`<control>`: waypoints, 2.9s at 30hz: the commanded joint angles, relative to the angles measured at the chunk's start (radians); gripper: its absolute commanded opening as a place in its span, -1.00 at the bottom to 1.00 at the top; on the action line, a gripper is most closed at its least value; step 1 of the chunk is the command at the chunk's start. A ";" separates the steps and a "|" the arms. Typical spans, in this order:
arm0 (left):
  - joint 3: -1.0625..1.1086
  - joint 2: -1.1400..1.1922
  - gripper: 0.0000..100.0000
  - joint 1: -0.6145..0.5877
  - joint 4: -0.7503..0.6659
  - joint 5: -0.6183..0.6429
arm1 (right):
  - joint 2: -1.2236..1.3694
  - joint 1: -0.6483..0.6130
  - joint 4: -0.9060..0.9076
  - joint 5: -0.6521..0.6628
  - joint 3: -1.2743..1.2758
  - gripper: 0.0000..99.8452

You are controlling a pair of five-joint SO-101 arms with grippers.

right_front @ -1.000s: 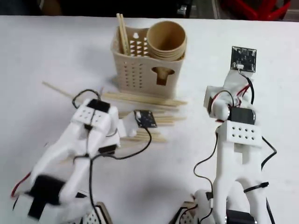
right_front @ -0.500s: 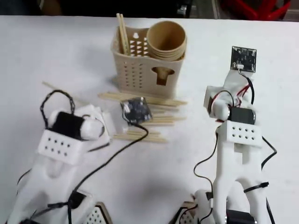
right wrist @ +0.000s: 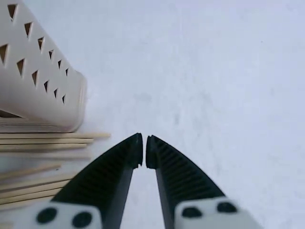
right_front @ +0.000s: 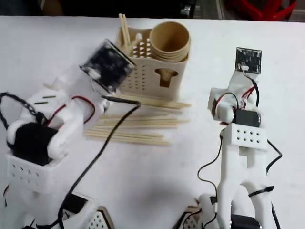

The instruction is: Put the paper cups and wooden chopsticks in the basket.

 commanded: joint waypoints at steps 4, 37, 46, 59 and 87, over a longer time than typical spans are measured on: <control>-0.051 -0.021 -0.96 0.001 -0.365 0.152 | -0.031 0.010 -0.018 -0.008 -0.003 -0.94; -0.054 0.530 -0.95 -0.005 -1.037 0.387 | -0.033 0.004 -0.077 -0.008 0.037 -0.94; -0.112 0.460 -0.72 -0.007 -0.786 0.379 | -0.033 0.004 -0.077 -0.008 0.037 -0.94; -0.115 0.243 -0.73 -0.081 -0.381 0.250 | -0.033 0.004 -0.077 -0.008 0.038 -0.94; 0.199 0.236 -0.88 0.226 0.147 -0.069 | -0.033 0.008 -0.077 -0.006 0.038 -0.94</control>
